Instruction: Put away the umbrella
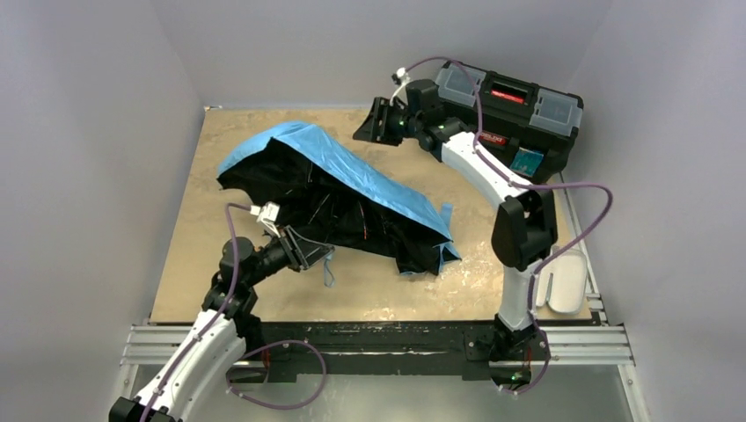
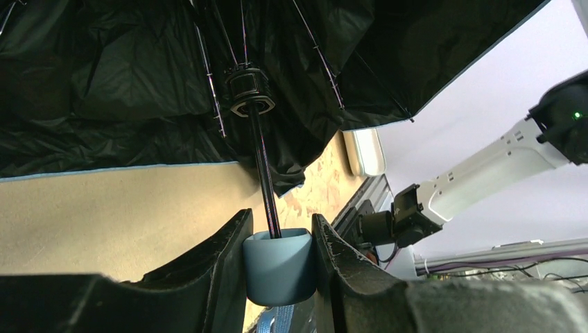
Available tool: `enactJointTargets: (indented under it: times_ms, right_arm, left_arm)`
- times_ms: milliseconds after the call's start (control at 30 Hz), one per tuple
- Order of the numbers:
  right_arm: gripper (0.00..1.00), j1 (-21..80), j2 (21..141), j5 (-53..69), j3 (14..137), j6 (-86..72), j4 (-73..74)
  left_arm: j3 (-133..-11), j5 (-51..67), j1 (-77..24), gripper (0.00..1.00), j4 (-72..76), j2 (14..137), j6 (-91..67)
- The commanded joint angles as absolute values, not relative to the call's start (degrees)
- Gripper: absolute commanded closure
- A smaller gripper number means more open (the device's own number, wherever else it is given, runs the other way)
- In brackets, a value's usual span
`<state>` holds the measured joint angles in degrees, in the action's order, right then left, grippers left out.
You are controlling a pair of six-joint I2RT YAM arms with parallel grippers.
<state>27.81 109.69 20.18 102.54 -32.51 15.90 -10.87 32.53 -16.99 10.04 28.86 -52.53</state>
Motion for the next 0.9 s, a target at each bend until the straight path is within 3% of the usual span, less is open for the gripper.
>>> enactJointTargets:
  times_ms: [0,333,567,867]
  right_arm:
    - [0.59,28.3,113.83,35.04,104.06,-36.72,10.23]
    - [0.82,28.85,112.85,43.16,90.8,-36.63,5.25]
    - [0.84,33.14,106.32,44.54,78.85,-38.9,0.4]
    - [0.89,35.61,104.17,45.37,76.15,-41.29,-0.2]
  left_arm:
    - [-9.75,36.22,-16.79,1.0,18.03,29.33,-52.08]
    - [-10.15,35.63,-16.79,1.0,22.38,34.59,-50.85]
    - [-13.38,34.64,-16.78,1.0,30.77,46.38,-50.58]
    - [-23.1,37.94,-16.79,1.0,46.73,67.56,-54.59]
